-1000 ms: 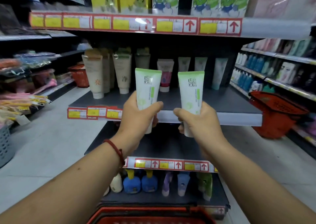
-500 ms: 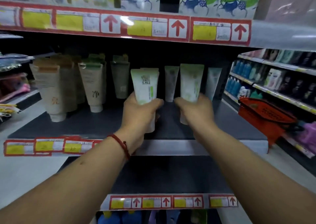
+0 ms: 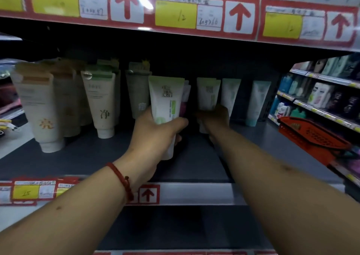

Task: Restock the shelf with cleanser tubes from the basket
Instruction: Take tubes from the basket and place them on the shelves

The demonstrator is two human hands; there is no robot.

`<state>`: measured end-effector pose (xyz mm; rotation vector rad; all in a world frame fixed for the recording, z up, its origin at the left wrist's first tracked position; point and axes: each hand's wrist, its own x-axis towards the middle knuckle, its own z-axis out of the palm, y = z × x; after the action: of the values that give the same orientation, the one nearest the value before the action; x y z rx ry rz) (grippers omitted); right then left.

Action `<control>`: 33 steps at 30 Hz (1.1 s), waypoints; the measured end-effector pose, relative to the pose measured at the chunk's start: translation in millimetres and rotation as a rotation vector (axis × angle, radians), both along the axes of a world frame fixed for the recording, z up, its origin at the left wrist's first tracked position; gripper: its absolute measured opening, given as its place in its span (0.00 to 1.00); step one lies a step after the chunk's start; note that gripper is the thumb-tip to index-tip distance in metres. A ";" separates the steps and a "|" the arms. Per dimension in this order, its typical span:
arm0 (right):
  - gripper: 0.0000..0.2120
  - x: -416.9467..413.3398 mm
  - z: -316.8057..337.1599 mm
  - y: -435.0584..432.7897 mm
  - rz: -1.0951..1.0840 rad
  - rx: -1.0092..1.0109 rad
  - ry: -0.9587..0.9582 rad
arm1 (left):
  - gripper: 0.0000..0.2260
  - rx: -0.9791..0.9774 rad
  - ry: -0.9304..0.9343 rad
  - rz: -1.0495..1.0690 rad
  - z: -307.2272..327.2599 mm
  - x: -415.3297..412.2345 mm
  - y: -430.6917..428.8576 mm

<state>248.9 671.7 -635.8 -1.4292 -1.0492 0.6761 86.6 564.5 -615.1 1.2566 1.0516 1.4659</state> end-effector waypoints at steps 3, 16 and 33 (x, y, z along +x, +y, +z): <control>0.24 0.4 -4.3 5.0 -0.043 -0.018 -0.030 | 0.09 -0.022 0.014 0.009 -4.1 -2.3 4.2; 0.29 1.4 1.1 -1.7 -0.027 -0.117 -0.162 | 0.08 -0.116 -0.143 -0.026 -2.3 -8.0 -3.3; 0.09 89.0 22.3 -102.1 0.003 -0.060 -0.134 | 0.18 0.049 0.213 -0.277 27.5 37.8 35.3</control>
<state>337.9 569.6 -613.5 -1.5424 -1.1432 0.6250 124.4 599.8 -587.5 1.5526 0.9380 1.1728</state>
